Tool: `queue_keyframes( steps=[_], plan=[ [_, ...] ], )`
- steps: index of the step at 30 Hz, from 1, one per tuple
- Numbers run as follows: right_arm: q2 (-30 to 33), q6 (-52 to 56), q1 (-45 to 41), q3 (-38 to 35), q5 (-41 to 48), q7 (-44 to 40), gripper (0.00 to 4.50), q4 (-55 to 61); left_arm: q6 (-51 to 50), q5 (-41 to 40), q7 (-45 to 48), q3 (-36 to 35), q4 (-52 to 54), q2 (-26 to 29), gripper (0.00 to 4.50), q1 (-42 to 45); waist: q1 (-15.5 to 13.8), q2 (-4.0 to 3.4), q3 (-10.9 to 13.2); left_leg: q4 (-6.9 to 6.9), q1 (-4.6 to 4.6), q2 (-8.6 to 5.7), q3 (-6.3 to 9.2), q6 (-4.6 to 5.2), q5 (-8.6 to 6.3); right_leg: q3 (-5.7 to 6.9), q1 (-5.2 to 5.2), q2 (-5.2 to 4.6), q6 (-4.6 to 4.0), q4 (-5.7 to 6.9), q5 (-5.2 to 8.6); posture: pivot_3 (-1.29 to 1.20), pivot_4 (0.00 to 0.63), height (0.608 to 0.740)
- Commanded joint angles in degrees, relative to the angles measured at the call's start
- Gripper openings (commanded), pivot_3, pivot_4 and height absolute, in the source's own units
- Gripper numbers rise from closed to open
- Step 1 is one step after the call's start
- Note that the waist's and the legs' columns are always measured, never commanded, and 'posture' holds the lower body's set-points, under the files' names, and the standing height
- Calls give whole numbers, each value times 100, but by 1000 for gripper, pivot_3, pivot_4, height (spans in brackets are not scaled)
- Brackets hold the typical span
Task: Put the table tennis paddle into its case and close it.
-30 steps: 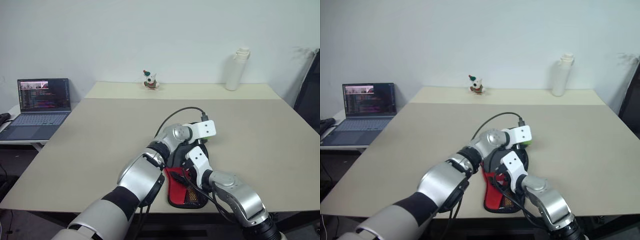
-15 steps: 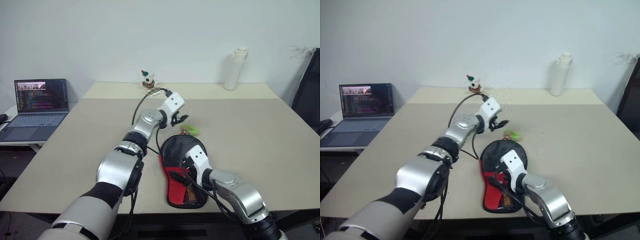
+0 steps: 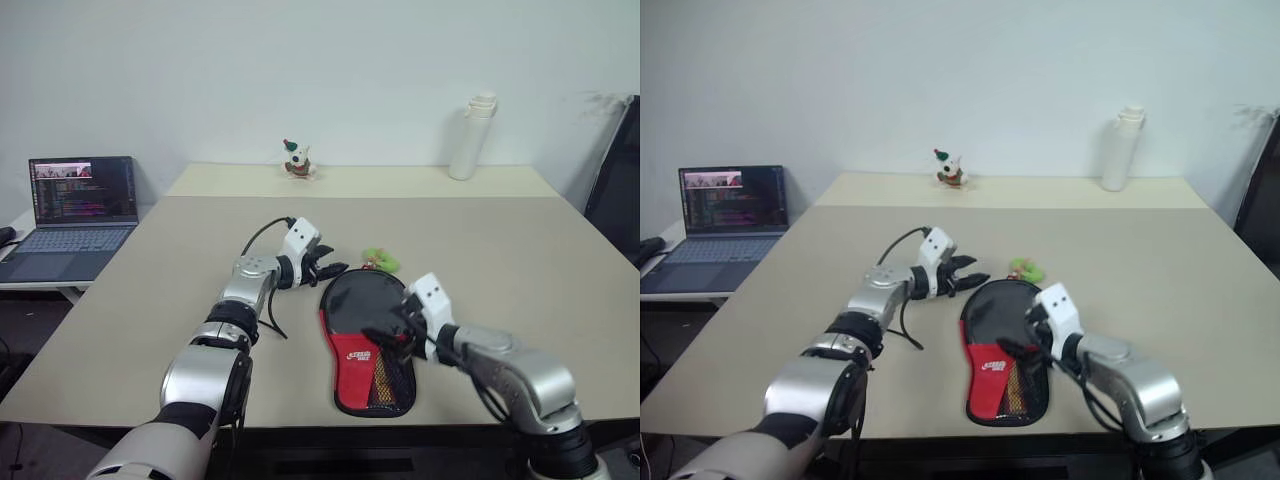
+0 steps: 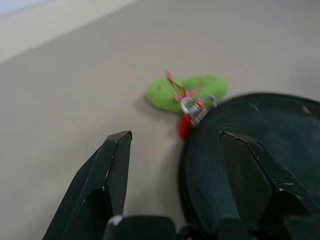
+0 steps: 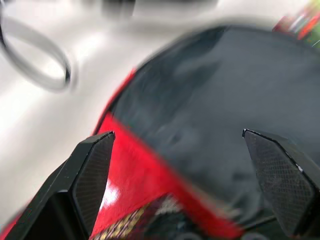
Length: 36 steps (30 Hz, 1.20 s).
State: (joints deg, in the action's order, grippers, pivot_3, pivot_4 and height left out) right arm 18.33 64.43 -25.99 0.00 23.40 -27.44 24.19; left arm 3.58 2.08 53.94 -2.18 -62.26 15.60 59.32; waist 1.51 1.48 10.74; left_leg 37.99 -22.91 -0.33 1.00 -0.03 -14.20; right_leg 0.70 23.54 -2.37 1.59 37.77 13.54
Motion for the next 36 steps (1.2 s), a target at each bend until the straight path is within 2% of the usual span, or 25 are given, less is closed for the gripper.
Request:
queue_keyframes(
  steps=[1,6,13,19,23,29,33,36],
  plan=[
    [-57,134,-735,-736,397,83,4500,-302,-300,-224,100,59,848,-11,3003,-306,12,-1,0,-1,0,1,2,0,0,1,0,1,0,1,0,0,150,740],
    [-316,-372,-1688,-1096,242,451,4500,-1995,-680,-301,84,236,1826,-34,3003,-957,11,-1,0,-3,4,2,-2,0,0,-4,2,0,-3,4,-1,0,150,740],
    [-562,-2238,-2886,-1162,-428,942,4500,-5491,-953,-307,283,713,2905,23,3003,-1512,12,-2,1,-5,1,-3,-13,0,0,-11,9,-8,-5,12,-3,0,150,740],
    [-676,-3681,-3718,-1096,-796,1015,4500,-7835,-1189,-374,379,915,3324,60,3003,-1630,20,-3,1,-11,-2,-4,-18,0,0,-14,12,-11,-5,9,-3,0,150,740],
    [-783,-4306,-3952,-1045,-1015,1112,4500,-8739,-1280,-384,359,994,3495,94,3003,-1737,27,-3,1,-12,-1,-2,-19,0,0,-15,13,-11,-6,10,-3,0,150,740],
    [-978,-4751,-4057,-1025,-1213,1262,4500,-9284,-1315,-362,324,1127,3624,163,3003,-1873,36,-4,1,-9,2,-2,-20,0,0,-17,13,-12,-6,16,-3,0,150,740],
    [-1049,-4839,-4115,-1053,-1269,1375,3301,-9385,-1128,-245,295,1264,3429,152,3043,-1848,36,-4,1,-10,4,-1,-19,0,0,-17,13,-11,-6,19,-3,0,150,740],
    [-1093,-4809,-4137,-1090,-1267,1341,2209,-9397,-968,-167,284,1394,3254,108,3043,-1809,31,-4,1,-10,2,-2,-20,0,0,-17,13,-12,-6,16,-3,0,150,740]
  ],
)
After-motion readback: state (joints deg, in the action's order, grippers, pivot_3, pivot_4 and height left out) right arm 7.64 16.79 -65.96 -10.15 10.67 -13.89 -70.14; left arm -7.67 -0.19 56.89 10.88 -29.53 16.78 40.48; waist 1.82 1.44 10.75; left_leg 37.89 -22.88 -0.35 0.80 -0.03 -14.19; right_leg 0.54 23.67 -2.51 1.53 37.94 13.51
